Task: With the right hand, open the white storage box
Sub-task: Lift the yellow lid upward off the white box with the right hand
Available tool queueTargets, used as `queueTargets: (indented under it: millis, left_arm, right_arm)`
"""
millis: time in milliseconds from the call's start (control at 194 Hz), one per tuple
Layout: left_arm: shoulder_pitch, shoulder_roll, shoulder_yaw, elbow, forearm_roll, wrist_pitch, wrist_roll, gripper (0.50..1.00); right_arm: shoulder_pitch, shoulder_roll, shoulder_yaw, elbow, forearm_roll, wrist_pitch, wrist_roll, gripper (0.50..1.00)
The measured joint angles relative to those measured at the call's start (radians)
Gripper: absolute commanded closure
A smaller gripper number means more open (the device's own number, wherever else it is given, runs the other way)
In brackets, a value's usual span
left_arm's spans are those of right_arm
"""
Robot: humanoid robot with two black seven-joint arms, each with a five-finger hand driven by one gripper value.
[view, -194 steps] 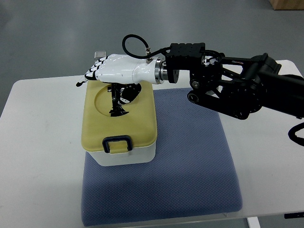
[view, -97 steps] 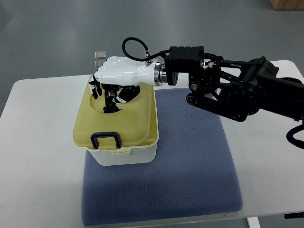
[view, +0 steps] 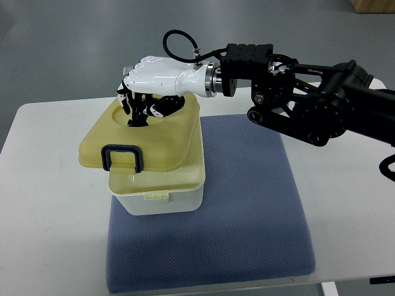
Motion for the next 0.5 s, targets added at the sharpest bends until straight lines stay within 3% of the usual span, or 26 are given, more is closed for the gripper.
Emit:
queueTargets:
  millis: [500]
  left_arm:
    - [0.0,0.0,0.003,-0.001,0.0,0.0,0.0,0.5]
  right_arm:
    - [0.078,-0.33,0.031,0.071,0.031,0.006,0.114,1.0]
